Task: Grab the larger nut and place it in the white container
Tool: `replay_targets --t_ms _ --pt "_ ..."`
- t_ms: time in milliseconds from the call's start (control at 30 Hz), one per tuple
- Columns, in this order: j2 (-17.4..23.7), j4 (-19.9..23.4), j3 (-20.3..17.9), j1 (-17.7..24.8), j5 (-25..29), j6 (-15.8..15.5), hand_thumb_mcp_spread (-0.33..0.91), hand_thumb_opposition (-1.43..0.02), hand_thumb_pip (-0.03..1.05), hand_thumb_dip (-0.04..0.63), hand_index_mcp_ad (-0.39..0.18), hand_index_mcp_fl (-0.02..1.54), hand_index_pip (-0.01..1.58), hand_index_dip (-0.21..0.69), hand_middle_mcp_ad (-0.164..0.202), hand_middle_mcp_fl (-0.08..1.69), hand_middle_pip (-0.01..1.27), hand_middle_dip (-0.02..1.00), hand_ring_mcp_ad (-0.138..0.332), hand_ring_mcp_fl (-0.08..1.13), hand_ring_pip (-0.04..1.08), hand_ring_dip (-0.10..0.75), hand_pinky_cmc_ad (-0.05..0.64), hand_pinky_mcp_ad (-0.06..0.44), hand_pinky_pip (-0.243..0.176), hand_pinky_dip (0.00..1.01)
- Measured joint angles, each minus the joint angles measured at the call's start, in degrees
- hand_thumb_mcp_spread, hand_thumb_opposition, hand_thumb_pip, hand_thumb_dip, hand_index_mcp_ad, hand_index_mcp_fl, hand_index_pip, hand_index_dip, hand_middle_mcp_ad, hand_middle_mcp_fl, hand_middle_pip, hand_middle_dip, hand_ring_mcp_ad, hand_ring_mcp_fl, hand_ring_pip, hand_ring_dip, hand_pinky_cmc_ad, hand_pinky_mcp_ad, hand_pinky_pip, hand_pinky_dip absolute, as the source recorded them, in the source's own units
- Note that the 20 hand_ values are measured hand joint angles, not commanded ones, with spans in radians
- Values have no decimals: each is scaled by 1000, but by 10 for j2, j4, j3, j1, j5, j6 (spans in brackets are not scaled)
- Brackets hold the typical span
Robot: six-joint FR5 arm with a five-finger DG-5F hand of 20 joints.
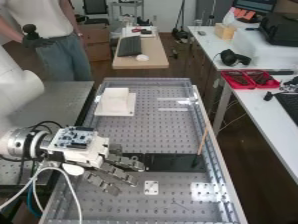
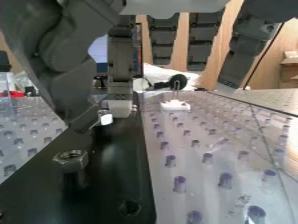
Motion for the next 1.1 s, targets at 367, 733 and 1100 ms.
replay_targets --t_ms 367,733,1100 --pt "5 -8 6 -11 -46 -13 265 -815 846 159 -164 23 1560 106 73 3 110 113 162 -2 305 19 389 326 -124 841" --pt "3 -28 21 -23 -84 -28 265 -812 857 155 -162 23 1557 103 72 3 108 105 161 0 316 16 389 311 -124 845" --pt "-5 -36 30 -32 -96 -35 265 -815 860 159 -162 23 1560 91 72 3 108 94 161 0 328 16 389 311 -120 845"
